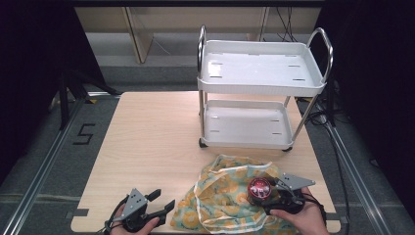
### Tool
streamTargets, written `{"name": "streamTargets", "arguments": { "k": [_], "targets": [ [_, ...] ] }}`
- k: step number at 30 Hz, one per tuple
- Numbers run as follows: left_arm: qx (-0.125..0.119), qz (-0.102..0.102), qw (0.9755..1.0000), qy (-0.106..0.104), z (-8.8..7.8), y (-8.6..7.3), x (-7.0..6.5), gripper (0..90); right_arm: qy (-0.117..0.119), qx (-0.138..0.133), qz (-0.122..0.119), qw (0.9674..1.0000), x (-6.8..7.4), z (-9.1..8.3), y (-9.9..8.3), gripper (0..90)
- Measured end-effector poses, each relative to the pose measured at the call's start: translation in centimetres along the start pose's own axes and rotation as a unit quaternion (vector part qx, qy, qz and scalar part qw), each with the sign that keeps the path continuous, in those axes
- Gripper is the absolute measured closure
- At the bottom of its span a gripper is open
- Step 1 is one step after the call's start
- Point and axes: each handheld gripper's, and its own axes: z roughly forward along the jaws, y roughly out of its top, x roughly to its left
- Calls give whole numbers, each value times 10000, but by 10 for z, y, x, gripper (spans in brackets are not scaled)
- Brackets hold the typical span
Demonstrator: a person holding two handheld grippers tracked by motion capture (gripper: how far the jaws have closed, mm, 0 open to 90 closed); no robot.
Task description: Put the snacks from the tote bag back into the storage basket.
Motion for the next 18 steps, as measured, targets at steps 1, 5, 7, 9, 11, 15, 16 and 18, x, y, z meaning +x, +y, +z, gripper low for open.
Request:
{"name": "streamTargets", "arguments": {
  "k": [1, 5, 7, 9, 11, 15, 16, 18],
  "targets": [
    [13, -62, 10000, 14, 0, 0, -1, 344, -7, 10, -18, 10000, 0, 0, 0, 232],
    [32, 95, 9999, -12, -1, 0, 1, 344, -4, 3, 10, 10000, 0, 1, 0, 238],
    [31, 96, 9999, -13, -1, 0, 1, 344, 26, -17, 8, 10000, 0, 2, -1, 240],
    [28, 102, 9999, -13, 0, 0, 1, 344, -41, 27, -5, 10000, 1, 1, 0, 242],
    [27, 100, 9999, -15, -1, 0, 1, 344, -81, 39, -54, 9999, 2, 1, 0, 246],
    [41, 121, 9999, 3, -1, 1, 1, 344, -101, 12, -73, 9999, 3, 1, 0, 249],
    [66, 188, 9998, 8, -2, 1, 2, 344, -110, 5, -107, 9999, 2, 2, 0, 250],
    [77, 226, 9997, 19, -2, 1, 2, 344, -129, 12, -86, 9999, 3, 1, 1, 253]
  ]
}}
